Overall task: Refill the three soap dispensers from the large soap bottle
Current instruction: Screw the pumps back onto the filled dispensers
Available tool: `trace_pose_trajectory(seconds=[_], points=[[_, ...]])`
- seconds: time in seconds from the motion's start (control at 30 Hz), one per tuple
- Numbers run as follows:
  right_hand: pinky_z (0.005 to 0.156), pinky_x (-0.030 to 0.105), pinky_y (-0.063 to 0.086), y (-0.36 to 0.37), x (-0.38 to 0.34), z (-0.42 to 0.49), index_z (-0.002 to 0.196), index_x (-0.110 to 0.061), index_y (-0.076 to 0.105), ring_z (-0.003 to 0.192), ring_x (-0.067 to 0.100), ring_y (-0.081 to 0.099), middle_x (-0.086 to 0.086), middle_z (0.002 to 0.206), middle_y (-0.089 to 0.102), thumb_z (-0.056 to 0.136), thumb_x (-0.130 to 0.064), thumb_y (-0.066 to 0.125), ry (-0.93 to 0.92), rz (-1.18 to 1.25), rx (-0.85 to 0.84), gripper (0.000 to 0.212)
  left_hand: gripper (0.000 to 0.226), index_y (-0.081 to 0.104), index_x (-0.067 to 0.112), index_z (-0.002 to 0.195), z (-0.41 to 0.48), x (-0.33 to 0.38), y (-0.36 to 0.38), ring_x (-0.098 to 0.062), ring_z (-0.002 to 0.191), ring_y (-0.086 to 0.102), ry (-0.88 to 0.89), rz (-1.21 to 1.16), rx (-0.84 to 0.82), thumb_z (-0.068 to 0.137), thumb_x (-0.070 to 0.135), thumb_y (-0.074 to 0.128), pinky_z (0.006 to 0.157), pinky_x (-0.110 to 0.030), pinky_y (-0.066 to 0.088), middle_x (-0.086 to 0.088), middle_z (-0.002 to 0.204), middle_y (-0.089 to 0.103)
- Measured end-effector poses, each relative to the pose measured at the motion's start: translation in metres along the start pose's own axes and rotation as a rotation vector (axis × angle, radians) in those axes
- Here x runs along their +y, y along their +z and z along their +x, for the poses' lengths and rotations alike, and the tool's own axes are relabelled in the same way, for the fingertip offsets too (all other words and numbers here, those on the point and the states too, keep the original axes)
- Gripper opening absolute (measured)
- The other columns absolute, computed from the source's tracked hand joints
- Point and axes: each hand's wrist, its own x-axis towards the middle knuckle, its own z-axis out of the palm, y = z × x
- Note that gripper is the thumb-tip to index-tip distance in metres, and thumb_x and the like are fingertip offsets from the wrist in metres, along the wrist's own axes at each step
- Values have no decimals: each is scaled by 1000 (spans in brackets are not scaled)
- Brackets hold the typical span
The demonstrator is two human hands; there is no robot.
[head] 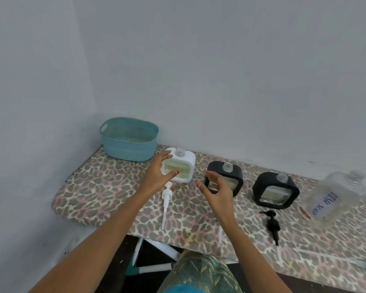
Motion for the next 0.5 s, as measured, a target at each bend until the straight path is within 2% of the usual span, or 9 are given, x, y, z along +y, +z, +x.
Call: trace_pose_trajectory(seconds=[0.1,0.2,0.27,0.33,0.43,0.5], points=[[93,23,42,24,4,6,118,-17,53,102,6,52,-8,110,55,81,-24,69,3,19,-55,41,63,40,12,132,15,-8,-12,-9,117,44,-6,23,22,77,7,70,91,-9,33,-3,132,49],[90,20,40,45,12,11,120,-14,53,105,9,51,-3,114,56,81,-22,69,42,11,-101,43,62,41,13,131,29,-17,-18,-12,123,43,-14,43,20,77,11,71,103,-23,33,-1,134,47],[87,16,39,57,16,15,121,-13,52,103,7,51,-3,114,55,80,-20,69,82,23,-130,44,59,42,13,128,37,-21,-19,-9,119,42,-9,48,8,77,11,71,106,-28,33,4,127,48],[84,13,40,67,21,16,121,-12,52,101,6,51,-6,112,55,80,-20,69,116,36,-155,45,60,42,14,129,47,-25,-19,-6,117,41,-14,55,2,77,12,71,104,-26,33,4,127,48],[85,17,46,82,30,16,117,-13,53,98,8,56,-5,109,57,80,-21,69,137,35,-173,41,68,38,17,134,63,-30,-16,-7,121,41,-35,89,-20,76,20,73,101,-24,31,2,135,47],[77,13,47,89,33,16,112,-14,55,92,10,59,-4,102,60,79,-23,70,156,32,-176,37,72,37,17,136,71,-32,-13,-7,121,41,-37,113,-52,74,23,74,102,-25,33,1,135,47]])
